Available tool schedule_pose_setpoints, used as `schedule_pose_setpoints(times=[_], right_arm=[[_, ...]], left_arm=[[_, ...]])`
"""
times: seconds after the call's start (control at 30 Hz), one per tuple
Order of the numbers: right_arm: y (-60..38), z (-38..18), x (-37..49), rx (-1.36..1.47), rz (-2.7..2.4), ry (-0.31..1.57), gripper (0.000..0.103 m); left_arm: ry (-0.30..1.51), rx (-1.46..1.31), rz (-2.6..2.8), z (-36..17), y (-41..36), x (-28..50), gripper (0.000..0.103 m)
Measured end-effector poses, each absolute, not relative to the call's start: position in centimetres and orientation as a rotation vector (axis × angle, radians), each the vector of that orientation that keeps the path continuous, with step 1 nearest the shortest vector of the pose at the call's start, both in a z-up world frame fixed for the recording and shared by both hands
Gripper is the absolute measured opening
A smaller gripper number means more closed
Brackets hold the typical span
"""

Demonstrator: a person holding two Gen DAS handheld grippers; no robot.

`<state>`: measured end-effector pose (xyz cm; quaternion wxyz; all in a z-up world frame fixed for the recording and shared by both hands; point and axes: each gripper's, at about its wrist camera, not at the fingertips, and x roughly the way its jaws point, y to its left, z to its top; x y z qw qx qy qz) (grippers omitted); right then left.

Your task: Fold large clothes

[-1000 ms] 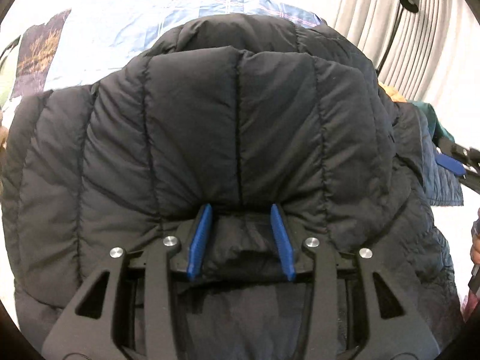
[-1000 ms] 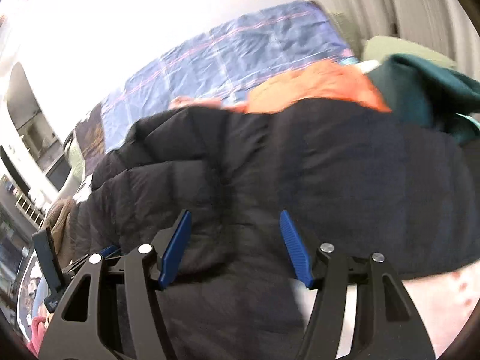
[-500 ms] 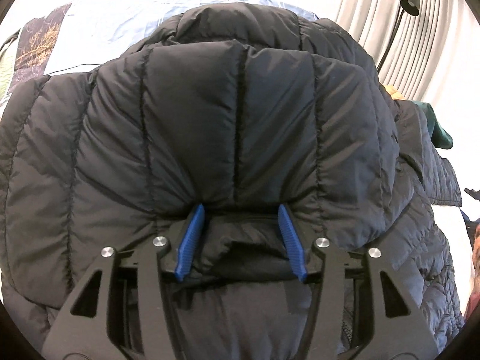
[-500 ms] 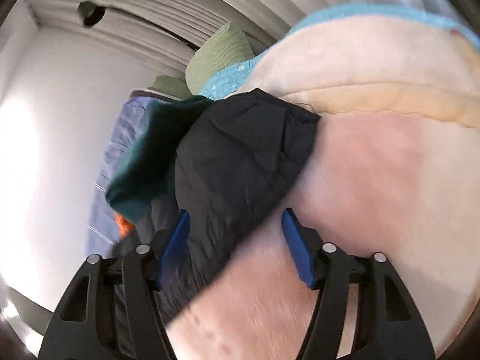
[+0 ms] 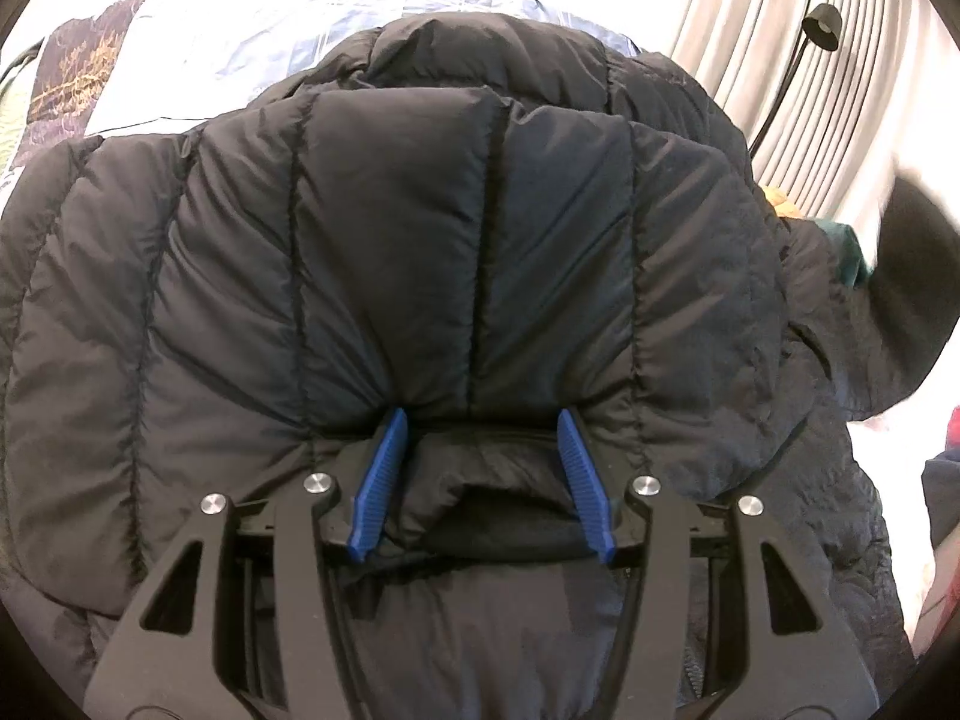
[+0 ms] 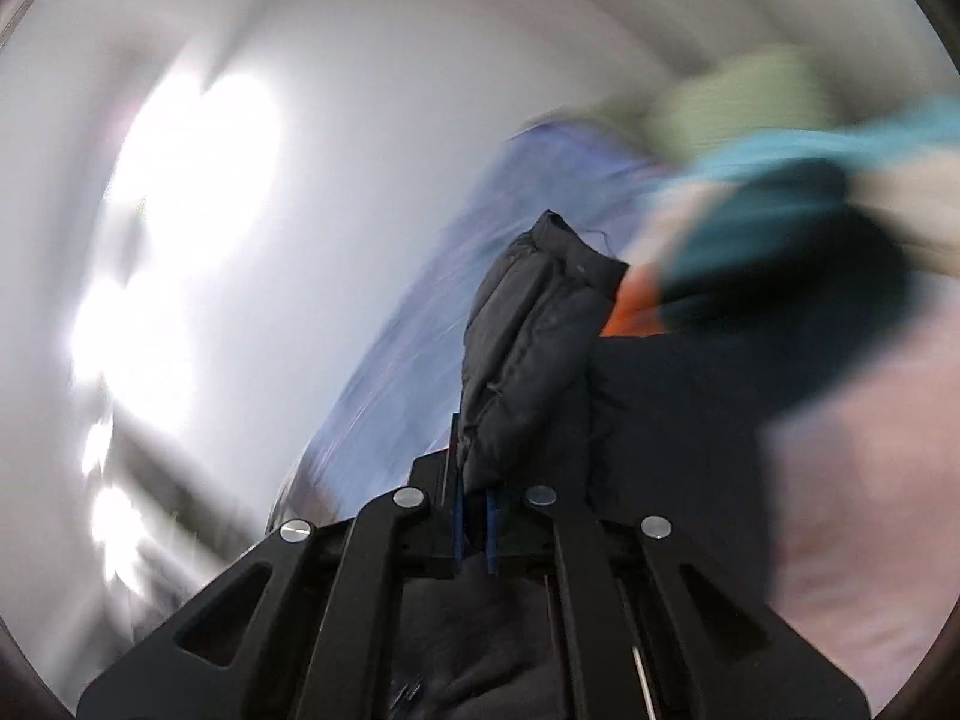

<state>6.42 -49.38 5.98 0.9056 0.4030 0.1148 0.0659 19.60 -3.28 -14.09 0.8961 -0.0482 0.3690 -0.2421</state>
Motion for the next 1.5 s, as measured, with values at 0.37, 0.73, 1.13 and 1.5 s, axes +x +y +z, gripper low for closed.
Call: schedule_pose_setpoints(times=[0.37, 0.73, 1.13, 1.5], right_arm=[[-24.2, 1.4, 17.1, 0.278, 0.463, 0.582, 0.009], [-17.3, -4.2, 16.3, -0.047, 0.509, 0.701, 0.032], [-16.1, -4.8, 15.0, -0.089, 0.51, 0.718, 0.037], [-26.9, -0.8, 13.1, -0.025, 0.212, 0.536, 0.051]], left_arm=[[0.686, -0.497, -0.622, -7.7, 9.1, 19.0, 0.075], [0.812, -0.661, -0.773, -10.0, 8.7, 19.4, 0.085], [0.848, -0.39, -0.776, -8.1, 2.9, 19.2, 0.007], [0.546, -0.264, -0.497, 0.1, 12.0, 17.2, 0.006]])
